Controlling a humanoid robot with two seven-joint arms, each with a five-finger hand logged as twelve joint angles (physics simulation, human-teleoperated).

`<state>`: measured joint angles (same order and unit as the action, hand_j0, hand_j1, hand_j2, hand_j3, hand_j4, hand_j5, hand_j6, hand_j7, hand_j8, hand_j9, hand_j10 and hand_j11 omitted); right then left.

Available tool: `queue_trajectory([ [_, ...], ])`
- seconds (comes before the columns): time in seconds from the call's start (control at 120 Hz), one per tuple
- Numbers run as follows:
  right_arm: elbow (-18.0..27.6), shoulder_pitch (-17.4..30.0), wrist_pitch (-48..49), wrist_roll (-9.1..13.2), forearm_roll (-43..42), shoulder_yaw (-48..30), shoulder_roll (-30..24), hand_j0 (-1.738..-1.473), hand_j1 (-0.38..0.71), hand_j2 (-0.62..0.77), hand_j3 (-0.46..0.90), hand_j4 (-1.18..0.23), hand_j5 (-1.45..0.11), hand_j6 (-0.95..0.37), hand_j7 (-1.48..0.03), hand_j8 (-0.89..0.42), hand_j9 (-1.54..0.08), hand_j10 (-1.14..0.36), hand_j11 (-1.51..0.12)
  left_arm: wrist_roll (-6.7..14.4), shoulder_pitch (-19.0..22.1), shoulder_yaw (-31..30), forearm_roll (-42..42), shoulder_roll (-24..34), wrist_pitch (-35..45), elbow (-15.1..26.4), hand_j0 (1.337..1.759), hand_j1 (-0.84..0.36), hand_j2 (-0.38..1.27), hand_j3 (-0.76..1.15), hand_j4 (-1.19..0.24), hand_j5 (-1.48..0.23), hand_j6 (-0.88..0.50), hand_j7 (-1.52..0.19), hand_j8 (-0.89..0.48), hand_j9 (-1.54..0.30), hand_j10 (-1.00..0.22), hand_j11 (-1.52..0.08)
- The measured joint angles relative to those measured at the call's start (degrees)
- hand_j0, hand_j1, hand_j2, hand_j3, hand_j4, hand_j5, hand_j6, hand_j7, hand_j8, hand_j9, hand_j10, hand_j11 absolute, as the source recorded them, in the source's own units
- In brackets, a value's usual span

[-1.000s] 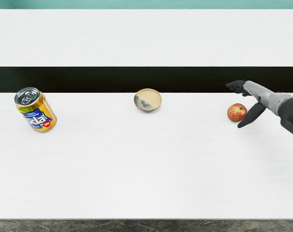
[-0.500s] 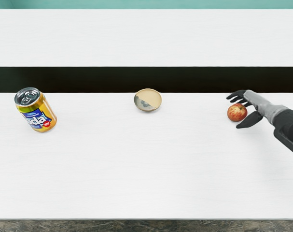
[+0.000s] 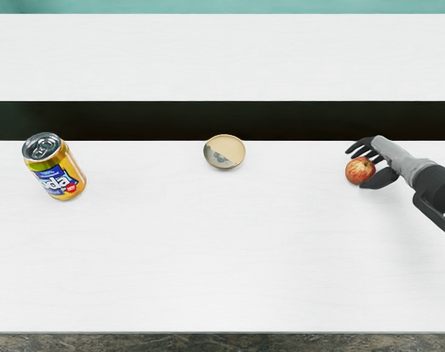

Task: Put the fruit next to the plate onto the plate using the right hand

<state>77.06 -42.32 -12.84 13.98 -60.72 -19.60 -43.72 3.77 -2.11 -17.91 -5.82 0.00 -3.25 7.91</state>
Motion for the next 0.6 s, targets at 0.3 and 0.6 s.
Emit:
queue_trajectory([
  [0.3,-1.87,-0.01,-0.25,0.07,-0.53,-0.07,1.89,-1.649,0.22,0.00,0.00,-0.56,-0.59,-0.47,-0.65,-0.49,-0.60,-0.56,-0.60,-0.01,0.00,0.02,0.00,0.00,0.00,0.00,1.658,0.06,0.05,0.00,-0.25,-0.32,-0.25,-0.32,-0.25,-0.32,-0.24,-0.32],
  [0.6,-1.96,-0.12,0.05,0.05,-0.18,-0.10,2.07,-1.648,0.27,0.17,0.00,-0.71,-0.86,-0.41,-0.89,-0.41,-0.88,-0.63,-0.88,0.00,0.00,0.01,-0.01,0.00,0.00,0.00,1.658,0.06,0.05,0.00,-0.24,-0.32,-0.25,-0.32,-0.25,-0.32,-0.24,-0.32],
])
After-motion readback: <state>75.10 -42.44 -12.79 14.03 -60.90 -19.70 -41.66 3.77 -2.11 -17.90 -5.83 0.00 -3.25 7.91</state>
